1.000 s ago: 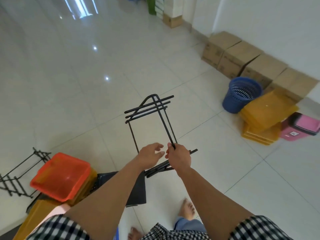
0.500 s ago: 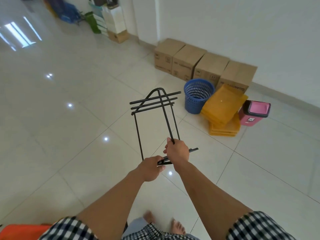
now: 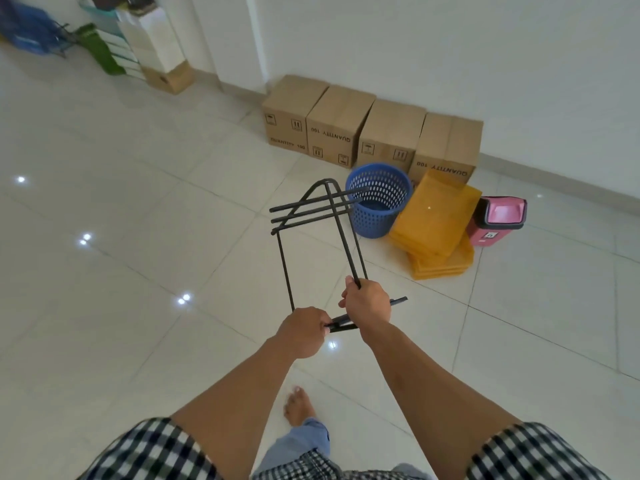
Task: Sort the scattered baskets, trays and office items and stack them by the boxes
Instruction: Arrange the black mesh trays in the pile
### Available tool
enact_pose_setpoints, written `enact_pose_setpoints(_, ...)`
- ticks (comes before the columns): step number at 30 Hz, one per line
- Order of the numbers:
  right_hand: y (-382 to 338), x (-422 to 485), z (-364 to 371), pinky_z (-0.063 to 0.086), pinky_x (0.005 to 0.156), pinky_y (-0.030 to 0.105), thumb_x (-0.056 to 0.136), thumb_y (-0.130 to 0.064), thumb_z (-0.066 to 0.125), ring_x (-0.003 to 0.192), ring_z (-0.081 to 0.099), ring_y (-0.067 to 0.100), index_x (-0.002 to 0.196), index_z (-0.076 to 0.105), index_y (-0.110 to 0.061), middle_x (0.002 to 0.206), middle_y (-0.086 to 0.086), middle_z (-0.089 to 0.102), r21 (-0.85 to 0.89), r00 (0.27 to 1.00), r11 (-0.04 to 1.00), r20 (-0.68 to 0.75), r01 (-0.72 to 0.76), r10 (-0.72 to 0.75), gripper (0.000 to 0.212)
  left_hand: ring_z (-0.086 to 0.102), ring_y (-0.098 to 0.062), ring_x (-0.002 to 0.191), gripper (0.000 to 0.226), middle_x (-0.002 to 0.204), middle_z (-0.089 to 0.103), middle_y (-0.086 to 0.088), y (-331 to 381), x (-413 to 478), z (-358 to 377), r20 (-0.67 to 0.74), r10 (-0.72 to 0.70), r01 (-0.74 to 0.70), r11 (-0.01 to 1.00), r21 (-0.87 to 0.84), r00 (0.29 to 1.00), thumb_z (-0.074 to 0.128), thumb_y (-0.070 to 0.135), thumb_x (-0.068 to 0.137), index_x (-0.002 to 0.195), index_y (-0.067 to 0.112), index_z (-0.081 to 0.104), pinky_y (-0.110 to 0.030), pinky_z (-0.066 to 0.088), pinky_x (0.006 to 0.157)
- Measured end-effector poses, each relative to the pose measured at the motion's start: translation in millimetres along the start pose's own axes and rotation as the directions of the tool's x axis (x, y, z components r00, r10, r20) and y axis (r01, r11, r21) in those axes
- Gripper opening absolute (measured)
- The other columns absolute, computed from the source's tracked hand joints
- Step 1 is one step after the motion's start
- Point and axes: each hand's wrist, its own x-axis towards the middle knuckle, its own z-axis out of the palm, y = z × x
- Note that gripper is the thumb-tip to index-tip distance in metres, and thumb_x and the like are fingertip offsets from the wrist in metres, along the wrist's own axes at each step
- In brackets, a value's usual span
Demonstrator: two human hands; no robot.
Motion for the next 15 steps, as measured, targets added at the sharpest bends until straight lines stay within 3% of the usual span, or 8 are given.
enact_pose_setpoints(3,-37,18,20,0.047,0.057,0.026,0.104,-0.047,0.045,0.065,0.065,0.006,0.077,0.062,-0.028,0.064,-0.010,0.069,0.010,1.000,1.000,-0.017,-0.018,0.018,0.037,0.051,-0.023,0.129,0.037,0.142,0.056,-0.002,-28,28,-50,-0.007,-0.010,0.010,1.000,-0.002,1.000,0.047,0.025,0.105,0.140,0.017,0.056,-0.030,0.039,0.107)
enact_pose_setpoints(9,-100,63,41,0.043,0.054,0.024,0.104,-0.046,0.044,0.064,0.063,0.003,0.078,0.061,-0.027,0.068,-0.009,0.070,0.022,0.999,1.000,-0.034,0.003,-0.002,0.037,0.053,-0.025,0.129,0.051,0.144,0.055,-0.006,-64,89,-150,-0.153,-0.050,0.043,0.998,-0.048,0.987,0.052,0.030,0.103,0.151,0.021,0.040,-0.034,0.043,0.104)
enact_pose_setpoints(12,-130,91,49,0.056,0.066,0.033,0.104,-0.045,0.044,0.069,0.066,0.009,0.078,0.063,-0.025,0.069,-0.007,0.071,0.002,0.999,1.000,-0.016,0.031,-0.031,0.038,0.045,-0.029,0.136,0.060,0.152,0.045,-0.009,-70,129,-200,-0.219,-0.018,0.014,1.000,-0.020,0.976,0.052,0.031,0.103,0.157,0.022,0.026,-0.040,0.038,0.110)
enact_pose_setpoints(15,-155,126,58,0.060,0.078,0.041,0.104,-0.045,0.044,0.076,0.069,0.016,0.084,0.066,-0.021,0.075,-0.004,0.073,-0.021,0.998,0.998,0.002,0.067,-0.067,0.038,0.038,-0.031,0.142,0.072,0.160,0.028,-0.011,-65,172,-248,-0.279,0.016,-0.017,1.000,-0.002,0.960,0.052,0.030,0.103,0.160,0.023,0.010,-0.044,0.035,0.111)
